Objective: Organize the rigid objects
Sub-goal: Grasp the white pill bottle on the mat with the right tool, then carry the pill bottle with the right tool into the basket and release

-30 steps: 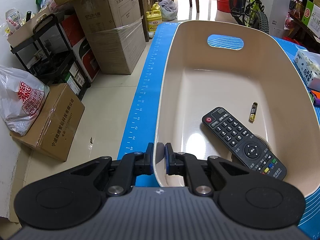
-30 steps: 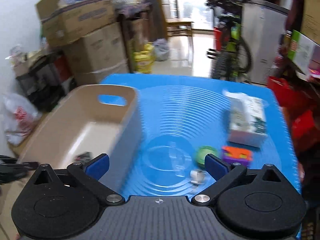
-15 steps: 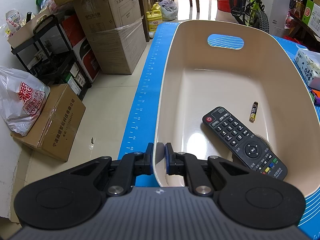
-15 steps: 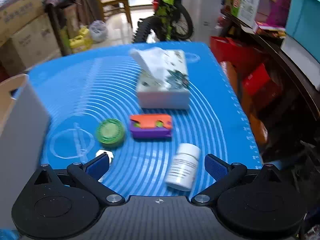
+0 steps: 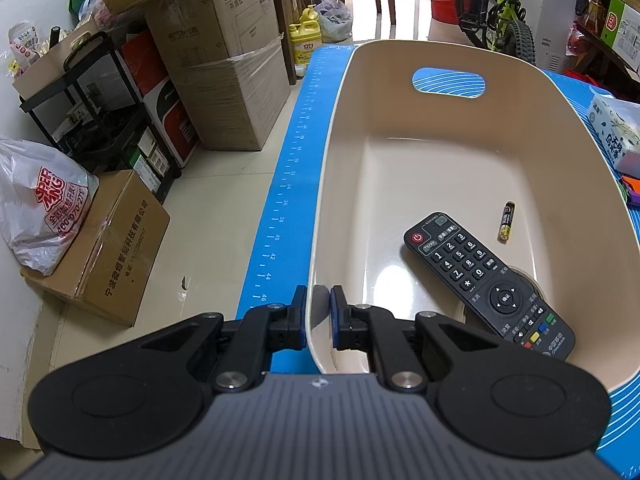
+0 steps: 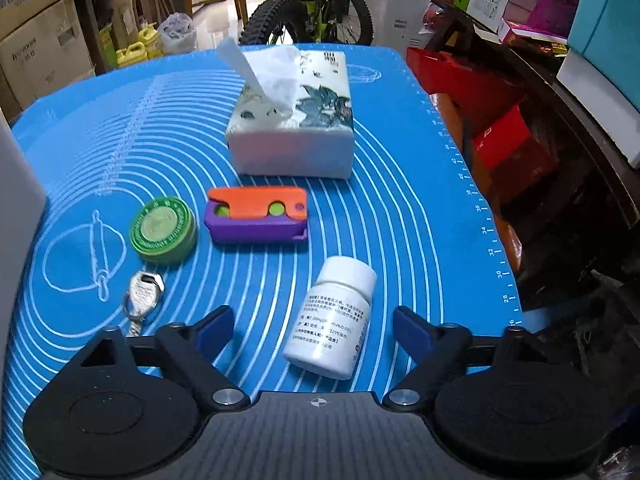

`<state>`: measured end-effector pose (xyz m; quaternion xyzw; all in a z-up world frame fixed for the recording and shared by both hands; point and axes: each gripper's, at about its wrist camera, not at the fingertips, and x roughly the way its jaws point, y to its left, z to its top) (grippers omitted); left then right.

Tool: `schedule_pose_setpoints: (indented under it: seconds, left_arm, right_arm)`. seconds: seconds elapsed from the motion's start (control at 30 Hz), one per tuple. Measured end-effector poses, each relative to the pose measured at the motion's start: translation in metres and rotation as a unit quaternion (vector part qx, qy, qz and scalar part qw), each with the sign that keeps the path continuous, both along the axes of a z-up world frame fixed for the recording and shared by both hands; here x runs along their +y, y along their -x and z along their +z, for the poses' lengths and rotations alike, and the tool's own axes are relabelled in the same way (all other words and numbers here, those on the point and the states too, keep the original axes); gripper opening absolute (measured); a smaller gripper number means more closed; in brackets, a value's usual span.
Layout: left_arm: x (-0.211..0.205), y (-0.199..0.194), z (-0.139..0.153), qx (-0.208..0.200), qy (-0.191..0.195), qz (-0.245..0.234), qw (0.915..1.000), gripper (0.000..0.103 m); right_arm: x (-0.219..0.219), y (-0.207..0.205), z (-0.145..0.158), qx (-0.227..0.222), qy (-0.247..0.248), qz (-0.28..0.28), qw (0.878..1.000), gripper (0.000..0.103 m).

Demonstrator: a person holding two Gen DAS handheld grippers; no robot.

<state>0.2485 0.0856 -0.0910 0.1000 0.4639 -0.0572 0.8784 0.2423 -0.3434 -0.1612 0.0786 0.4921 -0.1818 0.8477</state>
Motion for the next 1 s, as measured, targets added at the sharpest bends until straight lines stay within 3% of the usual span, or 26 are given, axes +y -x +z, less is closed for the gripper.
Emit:
schedule_pose_setpoints:
  seconds: [0.1,0.2,0.3,0.53,0.73,1.0]
  left_arm:
    - [0.0,0.0,0.0,0.0,0.0,0.0,1.0,0.013]
    - [0.0,0.0,0.0,0.0,0.0,0.0,1.0,0.013]
    - [0.0,0.0,0.0,0.0,0.0,0.0,1.0,0.013]
    - [0.0,0.0,0.0,0.0,0.001,0.0,1.0,0.013]
    - [-0.001,-0.001,0.001,0.0,0.0,-0.001,1.0,0.013]
    - [-0.001,-0.001,0.002,0.0,0.001,0.002,1.0,0.012]
  right_arm:
    - [-0.002,-0.001,-0.005,0.007,-0.007,-0.002,1.0,0.069]
    - [-0.007,-0.001,-0.007,0.004,-0.02,-0.013,1.0,0.065]
    - [-0.008,-0.001,-0.005,0.001,-0.023,-0.017,1.0,0.047]
    - [-0.012,0.003,0.003,-0.009,-0.027,-0.029,0.999,0.047]
    - [-0.008,0.0,0.041,-0.075,-0.057,-0.026,0.995,0.047]
    - [0.036,-0.007,0.104,-0.162,-0.061,0.041,0.984,0.047]
